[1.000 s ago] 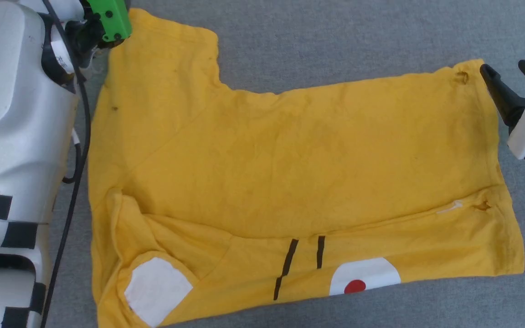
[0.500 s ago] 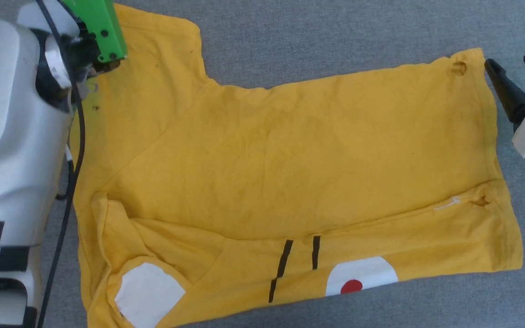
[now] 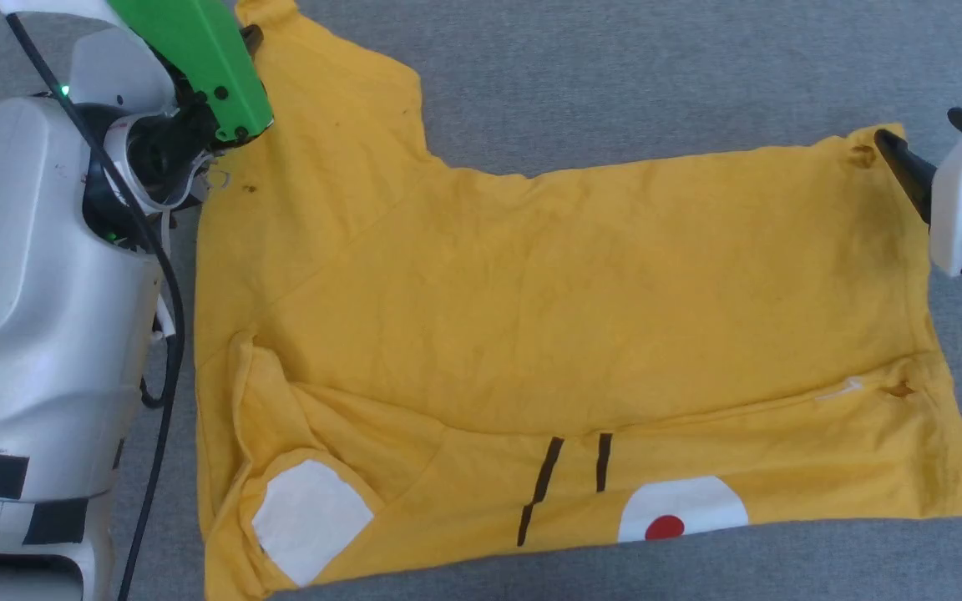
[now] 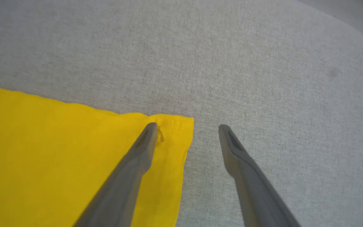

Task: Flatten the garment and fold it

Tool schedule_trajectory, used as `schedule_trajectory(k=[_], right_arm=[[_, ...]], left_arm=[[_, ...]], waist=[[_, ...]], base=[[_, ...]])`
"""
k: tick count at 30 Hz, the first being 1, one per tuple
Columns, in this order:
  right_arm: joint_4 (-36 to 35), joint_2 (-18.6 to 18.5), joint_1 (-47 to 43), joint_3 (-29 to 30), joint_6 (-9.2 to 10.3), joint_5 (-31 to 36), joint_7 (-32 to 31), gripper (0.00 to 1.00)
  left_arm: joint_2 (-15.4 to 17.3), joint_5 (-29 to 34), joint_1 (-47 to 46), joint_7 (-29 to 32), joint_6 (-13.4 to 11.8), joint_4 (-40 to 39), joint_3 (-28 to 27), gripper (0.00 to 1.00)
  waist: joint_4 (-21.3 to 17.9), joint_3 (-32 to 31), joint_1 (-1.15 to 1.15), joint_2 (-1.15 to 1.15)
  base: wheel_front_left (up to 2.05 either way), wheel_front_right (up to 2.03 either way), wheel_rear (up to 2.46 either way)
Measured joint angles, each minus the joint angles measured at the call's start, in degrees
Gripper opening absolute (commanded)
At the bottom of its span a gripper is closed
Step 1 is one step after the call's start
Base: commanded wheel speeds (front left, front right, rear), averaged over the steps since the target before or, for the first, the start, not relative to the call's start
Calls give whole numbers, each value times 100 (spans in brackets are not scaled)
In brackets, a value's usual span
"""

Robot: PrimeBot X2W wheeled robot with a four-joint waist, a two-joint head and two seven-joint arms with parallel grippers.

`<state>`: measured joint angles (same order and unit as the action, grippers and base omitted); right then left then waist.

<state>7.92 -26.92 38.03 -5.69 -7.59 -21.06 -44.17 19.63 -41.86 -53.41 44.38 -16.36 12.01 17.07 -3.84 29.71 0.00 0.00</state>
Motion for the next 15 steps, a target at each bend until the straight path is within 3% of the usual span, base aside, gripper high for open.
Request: schedule_trajectory(k=[6,12,13,14,15], right_arm=[[495,-155,347,-471,1,310,-610,100],[664,-258,576,-722,3,197,-1077,100],[673,-267,597,-721,3,145,-1132,20],[681,-267,610,-716,3,78,-1169,0],[686,-268,615,-712,3,16,-1183,0]], left_arm=[[-65,-9,7,-66,51,-186,29,0],[-73,-10,54,-79,73,-231,51,0],[-71,-11,63,-112,75,-230,51,0],[-71,-14,70,-121,78,-230,46,0],[-70,-24,81,-144,90,-230,40,0]], waist=[[149,133,0,0],[241,229,0,0],[245,231,0,0],[243,224,0,0],[240,212,0,0]], base=[[0,0,0],[0,0,0],[0,0,0],[0,0,0],[0,0,0]])
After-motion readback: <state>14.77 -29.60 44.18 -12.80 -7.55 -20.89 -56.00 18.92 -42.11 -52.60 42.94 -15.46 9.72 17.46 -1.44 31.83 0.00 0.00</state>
